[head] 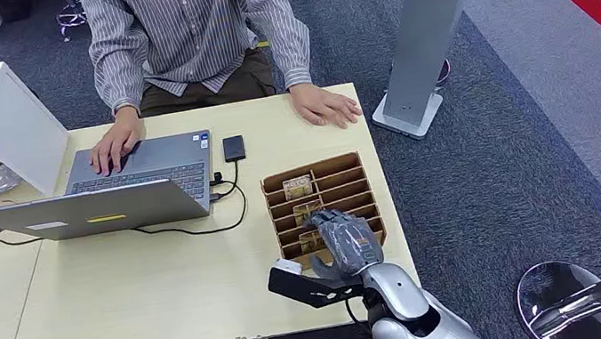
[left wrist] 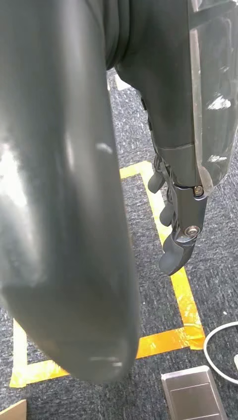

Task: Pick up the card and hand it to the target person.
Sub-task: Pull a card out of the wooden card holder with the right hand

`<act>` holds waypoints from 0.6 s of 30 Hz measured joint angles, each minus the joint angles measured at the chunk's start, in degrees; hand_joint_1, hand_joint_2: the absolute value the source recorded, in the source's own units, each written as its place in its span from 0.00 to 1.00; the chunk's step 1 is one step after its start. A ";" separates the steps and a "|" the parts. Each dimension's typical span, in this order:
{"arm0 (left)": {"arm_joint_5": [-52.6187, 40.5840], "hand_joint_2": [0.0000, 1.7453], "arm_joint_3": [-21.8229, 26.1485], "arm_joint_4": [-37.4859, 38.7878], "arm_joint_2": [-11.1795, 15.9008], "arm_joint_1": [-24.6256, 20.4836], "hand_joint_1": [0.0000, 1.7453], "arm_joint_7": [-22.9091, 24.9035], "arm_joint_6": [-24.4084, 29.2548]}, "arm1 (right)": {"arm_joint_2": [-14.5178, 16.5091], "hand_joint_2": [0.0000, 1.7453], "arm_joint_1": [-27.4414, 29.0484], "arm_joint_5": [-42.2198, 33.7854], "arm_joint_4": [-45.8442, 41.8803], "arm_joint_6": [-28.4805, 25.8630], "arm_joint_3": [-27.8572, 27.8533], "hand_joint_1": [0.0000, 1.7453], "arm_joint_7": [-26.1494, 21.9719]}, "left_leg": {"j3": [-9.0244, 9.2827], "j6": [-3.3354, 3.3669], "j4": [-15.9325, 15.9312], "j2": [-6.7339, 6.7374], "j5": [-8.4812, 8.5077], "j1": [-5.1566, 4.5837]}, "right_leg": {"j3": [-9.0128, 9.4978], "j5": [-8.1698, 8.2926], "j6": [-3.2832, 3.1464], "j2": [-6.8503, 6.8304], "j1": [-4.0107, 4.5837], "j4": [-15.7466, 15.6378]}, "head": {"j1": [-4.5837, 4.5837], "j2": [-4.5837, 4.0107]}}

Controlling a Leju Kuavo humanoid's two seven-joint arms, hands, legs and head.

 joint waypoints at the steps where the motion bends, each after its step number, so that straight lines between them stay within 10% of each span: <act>1: 0.00 0.00 0.00 0.00 0.00 0.00 0.00 0.00 0.00 | 0.00 1.00 0.00 -0.03 0.03 -0.02 0.00 0.35 -0.01 | 0.00 0.00 0.00 0.00 0.00 0.00 | 0.00 0.00 0.00 0.00 0.00 0.00 | 0.00 0.00; 18: 0.00 0.00 0.00 0.00 -0.01 0.00 0.00 0.00 0.20 | 0.07 1.00 -0.20 -0.20 0.37 -0.17 -0.01 0.64 -0.03 | 0.02 0.00 0.00 0.00 0.00 0.00 | 0.01 0.00 0.00 0.00 0.00 0.00 | 0.02 0.00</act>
